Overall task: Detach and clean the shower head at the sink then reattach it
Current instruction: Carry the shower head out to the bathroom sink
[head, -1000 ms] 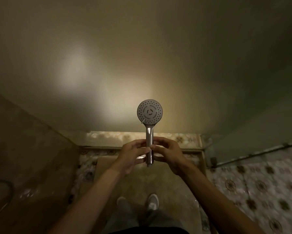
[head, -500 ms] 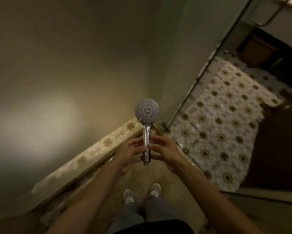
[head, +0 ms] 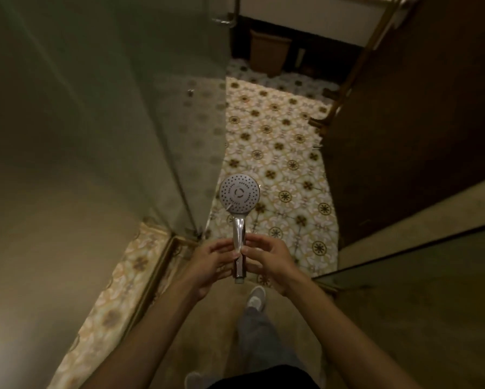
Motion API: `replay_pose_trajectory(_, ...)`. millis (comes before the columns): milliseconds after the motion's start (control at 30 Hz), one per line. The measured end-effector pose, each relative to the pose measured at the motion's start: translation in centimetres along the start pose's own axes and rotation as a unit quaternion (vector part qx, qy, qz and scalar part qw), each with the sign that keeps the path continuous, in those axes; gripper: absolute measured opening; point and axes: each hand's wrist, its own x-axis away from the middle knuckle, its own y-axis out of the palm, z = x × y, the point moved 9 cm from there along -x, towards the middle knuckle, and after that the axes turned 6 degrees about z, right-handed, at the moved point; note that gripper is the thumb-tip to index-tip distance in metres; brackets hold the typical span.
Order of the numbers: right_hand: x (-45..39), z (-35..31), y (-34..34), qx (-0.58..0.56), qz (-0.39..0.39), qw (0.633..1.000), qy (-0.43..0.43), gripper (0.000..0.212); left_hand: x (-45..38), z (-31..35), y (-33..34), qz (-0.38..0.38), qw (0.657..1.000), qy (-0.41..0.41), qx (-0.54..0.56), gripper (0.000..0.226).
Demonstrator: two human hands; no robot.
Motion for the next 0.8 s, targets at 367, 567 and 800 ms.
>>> replay_pose_trajectory(367,-11.6,-12.5,-12.5,-0.022,0.041,0.999,-0.009,0.033,-13.3,9.3,15.2,-0.047,0.998,-0.018,-0.043,0.039)
replay_pose_trajectory(567,-17.3,-17.4,-16.5,-0.050,0.069,0.996,-0.012,0.034,-19.4,14.1,20.4,-0.065,0.997,-0.015,-0.049,0.036)
replay_pose_trajectory(800,-27.1,-23.5,-19.7,-0.064,0.097,0.993,-0.010,0.034,-29.5,20.3,25.4,-0.094,0.993,-0.031,-0.058,0.035)
